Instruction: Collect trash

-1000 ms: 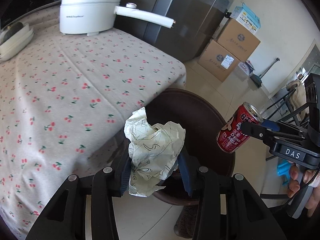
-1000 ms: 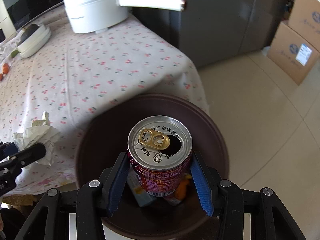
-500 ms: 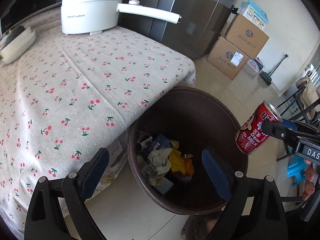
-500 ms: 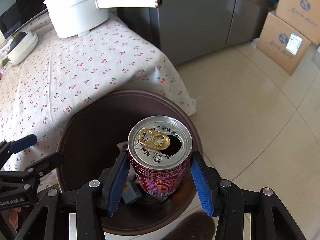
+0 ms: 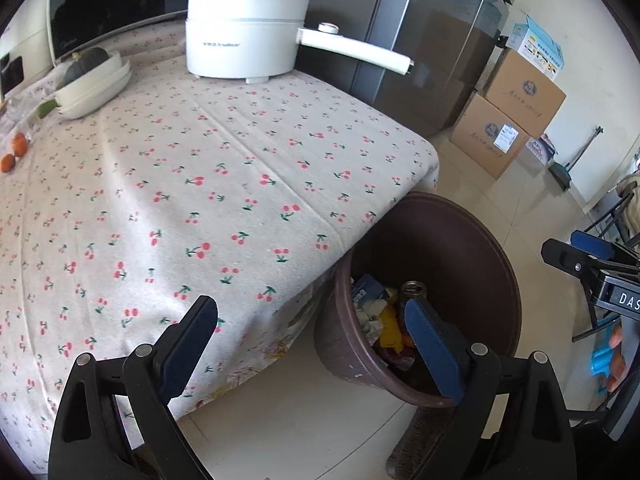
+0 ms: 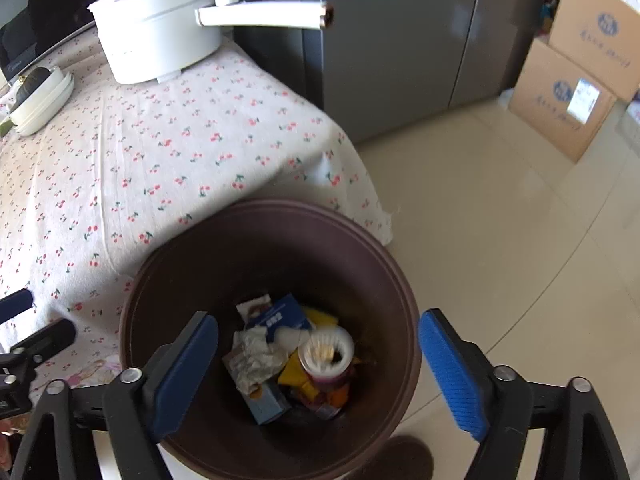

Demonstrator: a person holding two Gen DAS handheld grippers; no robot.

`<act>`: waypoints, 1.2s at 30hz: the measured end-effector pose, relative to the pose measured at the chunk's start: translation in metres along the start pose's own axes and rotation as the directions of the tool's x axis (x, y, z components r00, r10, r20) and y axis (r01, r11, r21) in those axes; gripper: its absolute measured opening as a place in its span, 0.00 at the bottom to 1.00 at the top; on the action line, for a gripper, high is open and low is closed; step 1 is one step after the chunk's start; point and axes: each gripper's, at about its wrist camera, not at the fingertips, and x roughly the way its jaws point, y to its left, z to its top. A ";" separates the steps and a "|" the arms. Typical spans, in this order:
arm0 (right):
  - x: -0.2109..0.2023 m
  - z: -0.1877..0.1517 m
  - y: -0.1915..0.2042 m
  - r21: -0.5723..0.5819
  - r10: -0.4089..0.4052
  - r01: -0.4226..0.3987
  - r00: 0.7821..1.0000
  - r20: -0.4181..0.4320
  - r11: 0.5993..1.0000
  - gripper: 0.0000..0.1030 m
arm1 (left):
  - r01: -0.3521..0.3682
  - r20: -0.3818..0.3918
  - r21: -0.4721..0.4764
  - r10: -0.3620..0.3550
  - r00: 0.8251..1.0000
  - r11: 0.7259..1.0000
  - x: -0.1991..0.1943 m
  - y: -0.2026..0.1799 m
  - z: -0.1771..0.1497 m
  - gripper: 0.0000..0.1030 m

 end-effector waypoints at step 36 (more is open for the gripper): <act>-0.111 -0.073 0.107 -0.150 0.046 -0.006 0.963 0.265 0.989 0.99 | -0.271 0.145 -0.187 0.300 0.943 0.944 -0.149 0.047 -0.082 0.95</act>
